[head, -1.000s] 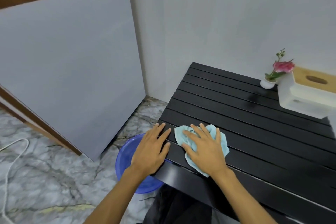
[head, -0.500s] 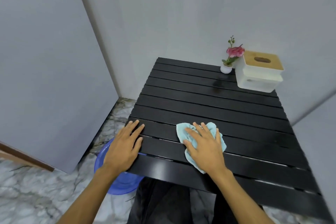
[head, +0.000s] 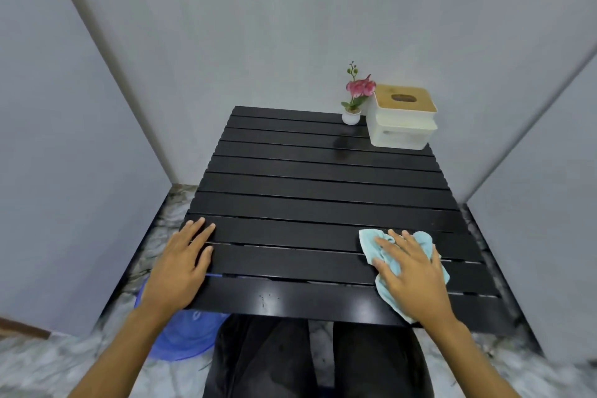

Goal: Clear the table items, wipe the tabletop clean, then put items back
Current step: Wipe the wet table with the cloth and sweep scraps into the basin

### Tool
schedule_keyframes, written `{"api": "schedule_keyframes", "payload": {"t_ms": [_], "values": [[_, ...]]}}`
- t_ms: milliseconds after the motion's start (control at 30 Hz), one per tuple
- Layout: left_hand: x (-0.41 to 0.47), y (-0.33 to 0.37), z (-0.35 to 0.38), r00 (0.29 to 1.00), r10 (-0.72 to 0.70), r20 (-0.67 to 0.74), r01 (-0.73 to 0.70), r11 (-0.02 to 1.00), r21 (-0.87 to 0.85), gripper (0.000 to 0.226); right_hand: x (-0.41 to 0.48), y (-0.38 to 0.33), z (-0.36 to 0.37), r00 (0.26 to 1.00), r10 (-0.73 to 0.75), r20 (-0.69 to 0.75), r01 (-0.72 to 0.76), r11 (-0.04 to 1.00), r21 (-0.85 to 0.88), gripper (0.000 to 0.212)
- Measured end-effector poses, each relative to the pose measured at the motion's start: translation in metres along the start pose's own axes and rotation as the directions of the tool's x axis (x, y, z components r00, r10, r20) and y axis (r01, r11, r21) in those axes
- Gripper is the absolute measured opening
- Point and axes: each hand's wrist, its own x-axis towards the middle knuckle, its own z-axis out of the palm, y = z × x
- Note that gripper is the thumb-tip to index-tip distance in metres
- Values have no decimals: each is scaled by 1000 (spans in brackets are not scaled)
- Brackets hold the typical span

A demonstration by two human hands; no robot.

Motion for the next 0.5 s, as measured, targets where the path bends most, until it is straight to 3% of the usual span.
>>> {"api": "schedule_keyframes", "payload": {"t_ms": [200,333,500], "values": [[2,4,2,1000,-15,15,15,998,54,61,-6,33,-18,998,56,-9,-56,998,8,49],[1,21,6,998,56,37,-59,996,74,59,-7,44,-25,997,81,-16,-81,997,14,53],[0,34,15,998,19,52,-21,999,37,61,-7,54,-28,996,85,-27,-84,996,33,56]]}}
